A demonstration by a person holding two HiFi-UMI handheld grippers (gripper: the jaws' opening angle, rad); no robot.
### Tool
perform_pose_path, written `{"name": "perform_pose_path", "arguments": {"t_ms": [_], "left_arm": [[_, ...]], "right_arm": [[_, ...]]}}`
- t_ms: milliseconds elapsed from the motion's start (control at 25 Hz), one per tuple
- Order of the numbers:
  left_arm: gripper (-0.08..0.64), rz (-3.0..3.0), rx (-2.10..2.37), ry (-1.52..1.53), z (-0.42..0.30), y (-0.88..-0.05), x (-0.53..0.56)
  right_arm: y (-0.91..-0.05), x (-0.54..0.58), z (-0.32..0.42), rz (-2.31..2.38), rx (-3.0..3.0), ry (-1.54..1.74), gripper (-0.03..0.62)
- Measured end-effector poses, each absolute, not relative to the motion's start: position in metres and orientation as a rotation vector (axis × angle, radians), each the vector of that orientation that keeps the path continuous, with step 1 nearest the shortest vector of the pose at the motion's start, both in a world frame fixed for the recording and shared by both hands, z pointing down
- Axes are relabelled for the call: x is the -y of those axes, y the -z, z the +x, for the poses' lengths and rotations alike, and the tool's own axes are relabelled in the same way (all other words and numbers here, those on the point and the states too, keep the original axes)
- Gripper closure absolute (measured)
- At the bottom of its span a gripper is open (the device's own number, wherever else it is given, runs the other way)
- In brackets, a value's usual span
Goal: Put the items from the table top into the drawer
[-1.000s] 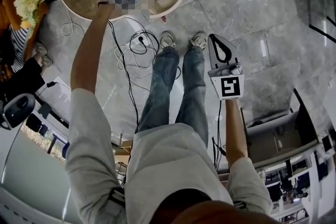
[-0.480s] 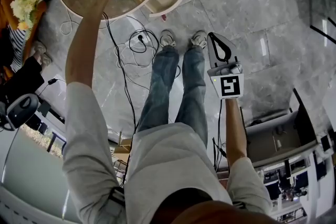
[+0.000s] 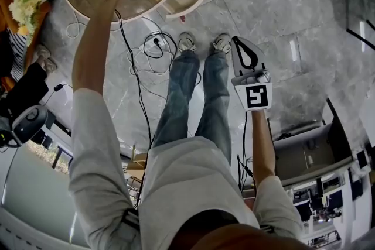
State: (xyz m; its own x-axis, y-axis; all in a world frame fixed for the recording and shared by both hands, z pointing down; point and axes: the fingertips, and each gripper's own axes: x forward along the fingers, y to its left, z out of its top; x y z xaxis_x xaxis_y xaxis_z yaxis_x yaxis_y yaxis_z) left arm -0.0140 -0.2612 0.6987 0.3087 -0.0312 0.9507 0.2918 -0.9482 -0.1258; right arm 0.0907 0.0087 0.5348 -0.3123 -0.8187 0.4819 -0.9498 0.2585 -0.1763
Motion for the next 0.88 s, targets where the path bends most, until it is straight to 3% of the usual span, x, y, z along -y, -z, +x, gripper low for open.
{"name": "perform_pose_path", "arguments": {"t_ms": [360, 880], "left_arm": [[0.503, -2.318, 0.173, 1.624, -0.008, -0.69, 0.25], [0.503, -2.486, 0.197, 1.432, 0.093, -0.667, 0.168]], "right_arm": [[-0.532, -0.008, 0.087, 1.618, 2.245, -0.624, 0.569], [-0.53, -0.033, 0.086, 1.635, 2.225, -0.613, 0.569]]}}
